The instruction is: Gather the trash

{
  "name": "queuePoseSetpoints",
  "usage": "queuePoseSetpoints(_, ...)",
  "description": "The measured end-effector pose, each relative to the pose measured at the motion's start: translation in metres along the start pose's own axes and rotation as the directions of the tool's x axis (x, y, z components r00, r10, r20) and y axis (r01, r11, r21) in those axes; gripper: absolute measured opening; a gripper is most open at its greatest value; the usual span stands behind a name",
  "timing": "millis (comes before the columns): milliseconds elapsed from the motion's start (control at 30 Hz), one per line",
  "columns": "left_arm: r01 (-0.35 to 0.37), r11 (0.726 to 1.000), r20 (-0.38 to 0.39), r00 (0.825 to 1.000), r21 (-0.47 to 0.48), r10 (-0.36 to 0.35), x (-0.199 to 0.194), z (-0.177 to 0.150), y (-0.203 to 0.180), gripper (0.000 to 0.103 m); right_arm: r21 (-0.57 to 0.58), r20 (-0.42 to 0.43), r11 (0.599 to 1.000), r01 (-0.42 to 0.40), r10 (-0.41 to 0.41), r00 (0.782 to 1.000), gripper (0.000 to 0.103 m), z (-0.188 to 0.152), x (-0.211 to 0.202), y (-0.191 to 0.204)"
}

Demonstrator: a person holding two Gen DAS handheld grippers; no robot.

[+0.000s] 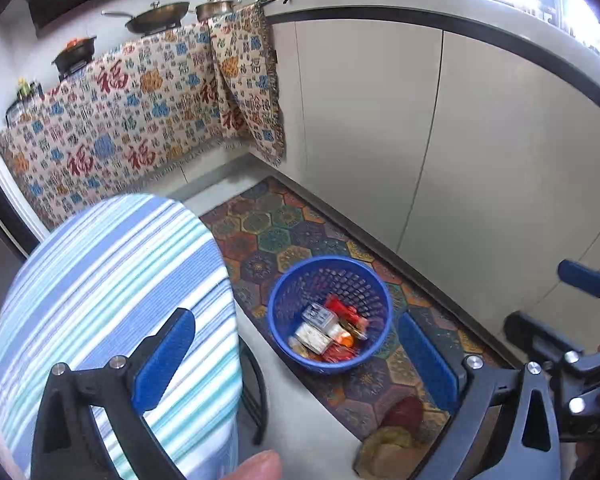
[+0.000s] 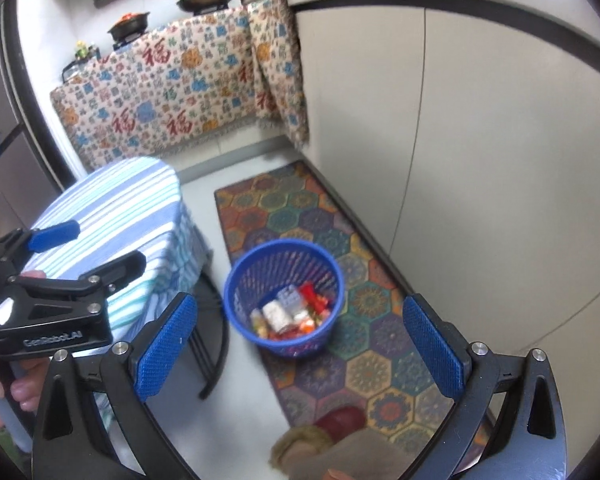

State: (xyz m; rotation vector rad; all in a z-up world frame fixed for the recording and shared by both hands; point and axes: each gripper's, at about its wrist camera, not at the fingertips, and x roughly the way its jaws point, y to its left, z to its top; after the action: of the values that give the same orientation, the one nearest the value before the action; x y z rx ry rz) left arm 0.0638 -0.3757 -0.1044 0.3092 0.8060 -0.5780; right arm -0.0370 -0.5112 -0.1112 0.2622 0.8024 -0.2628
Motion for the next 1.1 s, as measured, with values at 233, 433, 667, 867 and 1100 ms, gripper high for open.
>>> queuePoseSetpoints(233,0.007,0.999,-0.044,0.999,-0.033,-0.008,-0.019,-0.005,0.007,0.103,0.049,-0.049,0.998,-0.034,0.037,0.998,0.103,-0.006,-0.015,-0.001)
queuePoseSetpoints(433,0.016,0.998,-0.043,0.999,-0.058,-0.018,-0.03,-0.009,0.013,0.103,0.066,-0.069,0.996,-0.06,0.065,0.995,0.103,-0.007,-0.021,0.002)
queuePoseSetpoints(667,0.021,0.998,-0.034,0.999,-0.054,-0.022,-0.037,-0.007,0.01,0.103,0.055,-0.074,0.997,-0.045,0.049,0.996,0.103,-0.008,-0.023,0.007)
queuePoseSetpoints(867,0.022,0.998,-0.034,0.999,-0.063,-0.024,-0.039,-0.006,0.011,0.103,0.052,-0.079,0.998,-0.03,0.034,0.996,0.103,-0.008,-0.023,0.007)
queuePoseSetpoints(1100,0.016,0.998,-0.024,1.0,-0.061,-0.017,-0.043,-0.006,0.011,0.103,0.048,-0.082,0.998,-0.031,0.035,0.996,0.103,-0.008,-0.024,0.009)
